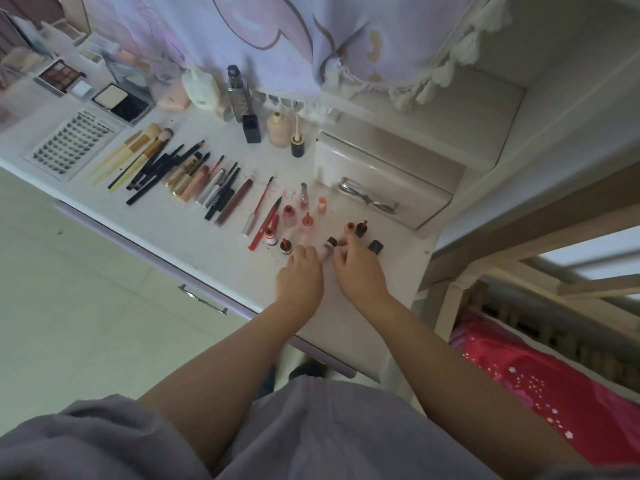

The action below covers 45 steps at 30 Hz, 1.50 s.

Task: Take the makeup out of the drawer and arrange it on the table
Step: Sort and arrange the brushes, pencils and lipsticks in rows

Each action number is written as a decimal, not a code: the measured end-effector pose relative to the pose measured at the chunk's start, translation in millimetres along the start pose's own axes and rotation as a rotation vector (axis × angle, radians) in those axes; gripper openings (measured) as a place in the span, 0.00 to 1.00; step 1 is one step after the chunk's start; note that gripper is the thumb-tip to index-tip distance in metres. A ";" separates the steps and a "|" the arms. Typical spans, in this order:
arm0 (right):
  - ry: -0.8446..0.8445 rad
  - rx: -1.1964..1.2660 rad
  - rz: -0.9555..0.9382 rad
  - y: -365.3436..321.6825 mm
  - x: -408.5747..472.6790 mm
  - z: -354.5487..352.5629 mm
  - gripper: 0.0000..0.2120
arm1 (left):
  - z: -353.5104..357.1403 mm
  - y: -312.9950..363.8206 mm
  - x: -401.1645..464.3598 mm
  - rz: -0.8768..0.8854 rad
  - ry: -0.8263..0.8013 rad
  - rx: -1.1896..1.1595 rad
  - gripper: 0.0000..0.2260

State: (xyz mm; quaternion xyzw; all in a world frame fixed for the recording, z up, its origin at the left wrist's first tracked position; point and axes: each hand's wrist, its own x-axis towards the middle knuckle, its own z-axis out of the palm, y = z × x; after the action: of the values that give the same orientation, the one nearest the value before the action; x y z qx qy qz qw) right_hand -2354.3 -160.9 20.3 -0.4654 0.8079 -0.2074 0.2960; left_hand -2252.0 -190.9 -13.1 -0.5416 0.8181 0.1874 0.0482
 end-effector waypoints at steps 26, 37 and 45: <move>-0.422 0.277 -0.053 -31.4 -29.7 -97.1 0.05 | -116.8 -25.7 -25.1 0.508 -0.259 -0.534 0.13; -0.415 0.271 -0.115 -37.8 -38.6 -94.8 0.05 | -124.1 -31.1 -26.0 0.529 -0.253 -0.481 0.09; -0.418 0.352 -0.084 -35.4 -39.5 -98.3 0.07 | -124.7 -27.4 -26.2 0.529 -0.244 -0.487 0.07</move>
State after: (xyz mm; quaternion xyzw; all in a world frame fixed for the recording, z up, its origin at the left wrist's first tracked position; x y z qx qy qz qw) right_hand -2382.5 -137.5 125.8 -0.4725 0.6608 -0.2562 0.5239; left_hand -2201.0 -222.3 102.6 -0.2807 0.8494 0.4456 -0.0351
